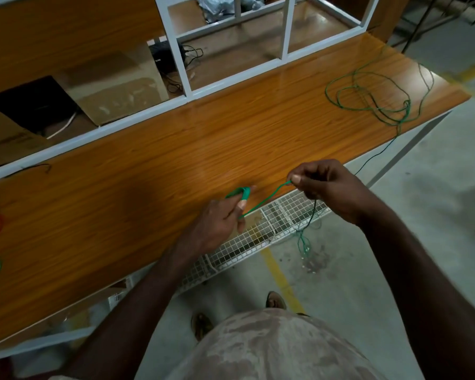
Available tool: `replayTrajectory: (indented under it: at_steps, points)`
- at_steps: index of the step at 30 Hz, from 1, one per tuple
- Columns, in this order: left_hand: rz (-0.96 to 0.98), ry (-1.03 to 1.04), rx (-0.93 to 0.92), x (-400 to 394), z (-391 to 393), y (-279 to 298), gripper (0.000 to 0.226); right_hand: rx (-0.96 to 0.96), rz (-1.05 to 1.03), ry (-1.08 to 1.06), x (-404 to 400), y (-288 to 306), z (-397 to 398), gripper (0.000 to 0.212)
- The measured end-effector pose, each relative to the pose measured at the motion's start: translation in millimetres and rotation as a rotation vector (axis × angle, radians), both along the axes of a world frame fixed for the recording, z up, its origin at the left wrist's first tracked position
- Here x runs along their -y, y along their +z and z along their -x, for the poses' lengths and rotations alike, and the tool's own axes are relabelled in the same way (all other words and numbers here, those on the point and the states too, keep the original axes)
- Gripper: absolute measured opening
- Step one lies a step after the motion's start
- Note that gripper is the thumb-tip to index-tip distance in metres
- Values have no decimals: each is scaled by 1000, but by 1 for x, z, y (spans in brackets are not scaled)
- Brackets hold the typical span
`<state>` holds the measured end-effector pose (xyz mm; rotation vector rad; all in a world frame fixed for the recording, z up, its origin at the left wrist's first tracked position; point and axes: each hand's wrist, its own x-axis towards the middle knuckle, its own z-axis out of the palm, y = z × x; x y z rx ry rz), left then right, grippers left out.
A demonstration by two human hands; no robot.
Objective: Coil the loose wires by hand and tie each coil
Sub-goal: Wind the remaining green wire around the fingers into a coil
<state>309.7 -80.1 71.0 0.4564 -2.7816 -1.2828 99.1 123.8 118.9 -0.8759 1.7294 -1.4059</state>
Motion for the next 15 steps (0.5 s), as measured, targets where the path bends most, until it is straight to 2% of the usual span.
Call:
replayTrajectory:
  at_steps: [3, 6, 9, 15]
  points:
    - [-316, -16, 8, -20, -2, 2, 48, -225, 17, -15, 10, 8, 3, 17]
    - [-613, -123, -44, -33, -2, 12, 39, -303, 35, -45, 22, 6, 4, 18]
    - [-815, -158, -57, -37, -1, 22, 43, -300, 29, -72, 30, -7, 1, 18]
    - [-1093, -122, -189, -36, 0, 38, 50, -155, -12, -56, 26, -42, -13, 18]
